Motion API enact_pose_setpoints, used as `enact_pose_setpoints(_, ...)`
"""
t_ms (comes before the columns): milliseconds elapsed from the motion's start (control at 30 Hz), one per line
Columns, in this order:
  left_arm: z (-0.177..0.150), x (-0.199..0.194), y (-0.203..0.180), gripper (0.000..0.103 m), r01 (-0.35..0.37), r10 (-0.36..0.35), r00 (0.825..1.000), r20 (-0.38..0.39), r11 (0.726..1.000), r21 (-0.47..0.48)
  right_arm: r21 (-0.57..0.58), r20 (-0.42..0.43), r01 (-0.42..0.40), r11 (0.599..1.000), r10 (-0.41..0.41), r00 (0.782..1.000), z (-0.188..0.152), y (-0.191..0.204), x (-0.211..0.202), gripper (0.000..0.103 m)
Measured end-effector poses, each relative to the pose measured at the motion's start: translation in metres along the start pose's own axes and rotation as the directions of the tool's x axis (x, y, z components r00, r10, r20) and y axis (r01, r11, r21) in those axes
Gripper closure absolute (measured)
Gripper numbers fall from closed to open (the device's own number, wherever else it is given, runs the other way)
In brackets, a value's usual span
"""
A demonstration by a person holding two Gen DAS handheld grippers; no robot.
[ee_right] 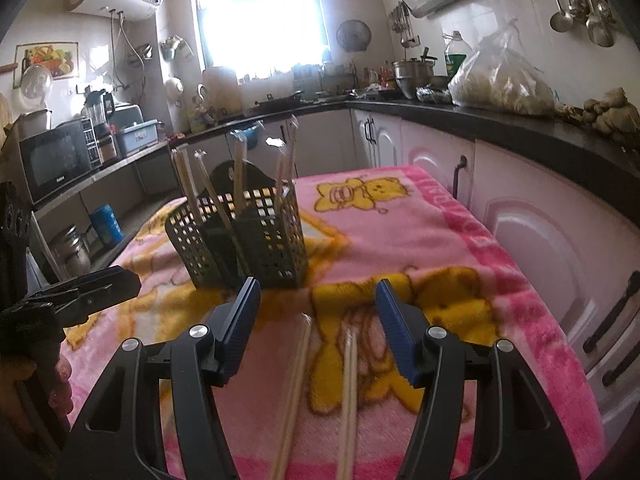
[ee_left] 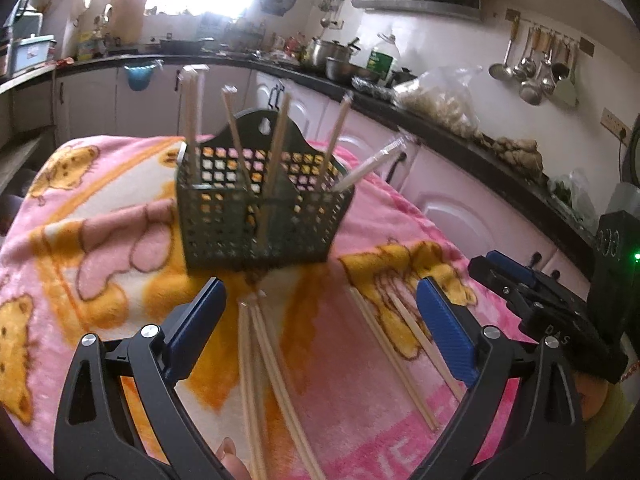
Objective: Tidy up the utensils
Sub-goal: 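Withdraw both grippers from the caddy toward the remaining chopsticks, then lower the left gripper and grasp a chopstick while the right gripper grasps another chopstick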
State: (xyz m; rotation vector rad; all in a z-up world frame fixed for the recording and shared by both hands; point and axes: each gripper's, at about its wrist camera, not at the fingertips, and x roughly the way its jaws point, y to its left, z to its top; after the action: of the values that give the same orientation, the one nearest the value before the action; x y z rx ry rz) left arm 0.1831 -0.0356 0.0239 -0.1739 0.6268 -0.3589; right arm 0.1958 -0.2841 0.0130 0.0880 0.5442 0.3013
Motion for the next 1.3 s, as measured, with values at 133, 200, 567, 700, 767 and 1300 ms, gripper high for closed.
enact_pose_setpoints(133,-0.009,0.007,-0.009,0.016,0.011,-0.010,1.000,-0.026,1.000,0.015,-0.006,-0.019,0.010,1.000,-0.010,1.000,-0.008,-0.008,-0.002,0.045)
enact_pose_setpoints(200,-0.012,0.011,-0.012,0.016,0.019,-0.018,0.999,-0.041,1.000,0.017,-0.004,-0.031,0.012,1.000,-0.012,0.999,-0.011,-0.011,-0.002,0.046)
enact_pose_setpoints(567,-0.037,0.037,-0.007,0.035,0.038,-0.042,0.985,-0.168,0.999,-0.028,-0.007,-0.109,0.006,1.000,-0.007,0.994,-0.025,-0.022,0.011,0.049)
enact_pose_setpoints(700,-0.045,0.051,-0.002,0.048,0.017,-0.027,0.974,-0.227,0.999,-0.047,0.011,-0.144,0.005,1.000,-0.003,0.990,-0.029,-0.026,0.021,0.051)
enact_pose_setpoints(767,-0.049,0.058,0.002,0.051,-0.004,-0.012,0.968,-0.250,0.998,-0.064,0.018,-0.159,0.006,1.000,-0.003,0.987,-0.030,-0.028,0.026,0.051)
enact_pose_setpoints(1300,-0.051,0.086,0.024,0.051,-0.076,0.042,0.949,-0.312,0.992,-0.096,0.012,-0.323,-0.007,1.000,0.011,0.946,-0.035,-0.034,0.082,0.066)
